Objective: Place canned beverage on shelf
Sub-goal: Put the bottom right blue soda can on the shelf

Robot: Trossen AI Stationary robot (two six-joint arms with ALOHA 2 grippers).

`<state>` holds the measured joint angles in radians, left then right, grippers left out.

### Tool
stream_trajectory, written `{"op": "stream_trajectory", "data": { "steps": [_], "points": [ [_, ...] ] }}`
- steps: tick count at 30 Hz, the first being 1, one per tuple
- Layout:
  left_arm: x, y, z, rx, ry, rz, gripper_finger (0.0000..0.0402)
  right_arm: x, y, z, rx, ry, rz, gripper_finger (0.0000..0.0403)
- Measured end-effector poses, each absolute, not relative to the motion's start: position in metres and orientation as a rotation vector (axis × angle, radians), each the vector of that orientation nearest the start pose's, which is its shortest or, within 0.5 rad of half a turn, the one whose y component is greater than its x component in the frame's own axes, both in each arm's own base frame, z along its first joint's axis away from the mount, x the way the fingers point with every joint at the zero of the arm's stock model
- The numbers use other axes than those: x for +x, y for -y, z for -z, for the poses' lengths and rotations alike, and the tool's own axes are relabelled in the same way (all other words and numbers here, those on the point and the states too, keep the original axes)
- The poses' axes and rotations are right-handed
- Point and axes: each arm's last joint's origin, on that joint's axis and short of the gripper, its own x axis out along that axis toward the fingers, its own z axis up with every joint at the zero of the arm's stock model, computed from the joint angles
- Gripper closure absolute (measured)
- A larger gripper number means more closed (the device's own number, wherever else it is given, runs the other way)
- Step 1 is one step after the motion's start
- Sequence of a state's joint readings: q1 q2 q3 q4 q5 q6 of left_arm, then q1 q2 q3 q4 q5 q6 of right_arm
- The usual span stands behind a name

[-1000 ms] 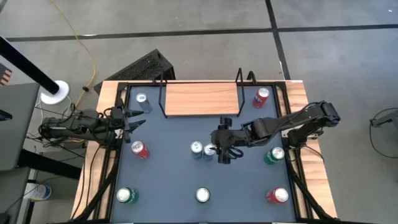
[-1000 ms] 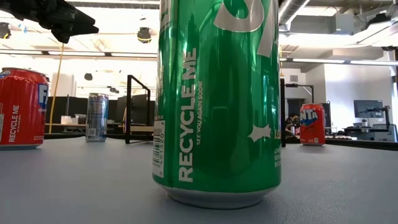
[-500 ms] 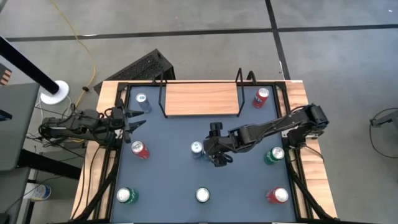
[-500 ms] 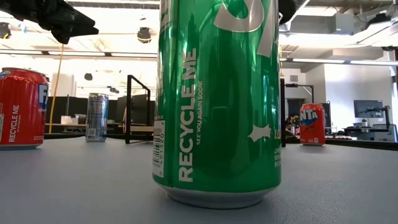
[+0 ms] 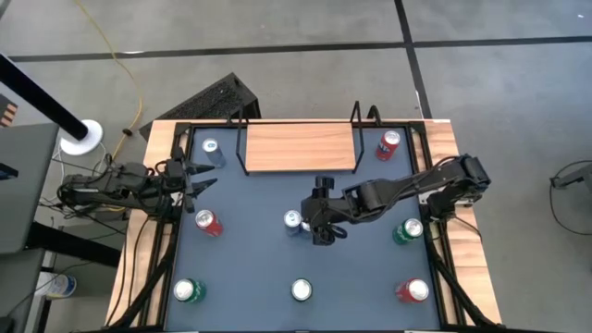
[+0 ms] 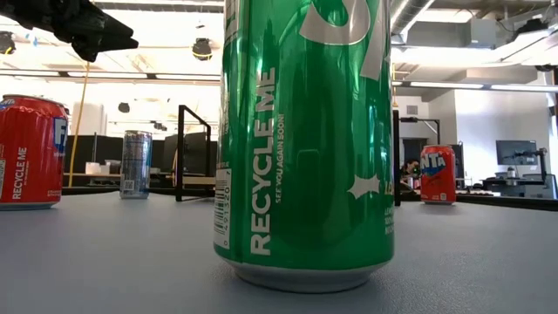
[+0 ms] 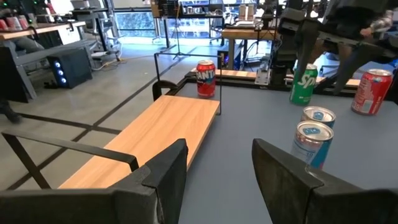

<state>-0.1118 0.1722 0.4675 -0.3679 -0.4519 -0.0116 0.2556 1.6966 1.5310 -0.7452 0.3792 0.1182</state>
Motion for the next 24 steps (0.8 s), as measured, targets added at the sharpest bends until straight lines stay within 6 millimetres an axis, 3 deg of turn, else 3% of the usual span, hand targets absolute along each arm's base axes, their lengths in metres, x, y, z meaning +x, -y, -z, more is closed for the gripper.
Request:
{"op": "stream_trajectory", "data": {
  "steps": [6, 13, 17, 24],
  "points": [
    [0.071, -0.005, -0.271, 0.009, -0.068, -0.34, 0.023, 0.35, -0.08, -0.309, -0.181, -0.888, 0.188, 0.0121],
    [0.071, -0.005, -0.271, 0.009, -0.069, -0.34, 0.023, 0.349, -0.078, -0.309, -0.186, -0.892, 0.244, 0.0048],
    [0.071, -0.005, -0.271, 0.009, -0.069, -0.34, 0.023, 0.347, -0.08, -0.307, -0.143, -0.934, 0.182, 0.0009],
    [0.071, -0.005, -0.271, 0.009, -0.069, -0.339, 0.023, 0.337, -0.095, -0.302, -0.102, -1.032, 0.032, 0.0019]
  ]
}}
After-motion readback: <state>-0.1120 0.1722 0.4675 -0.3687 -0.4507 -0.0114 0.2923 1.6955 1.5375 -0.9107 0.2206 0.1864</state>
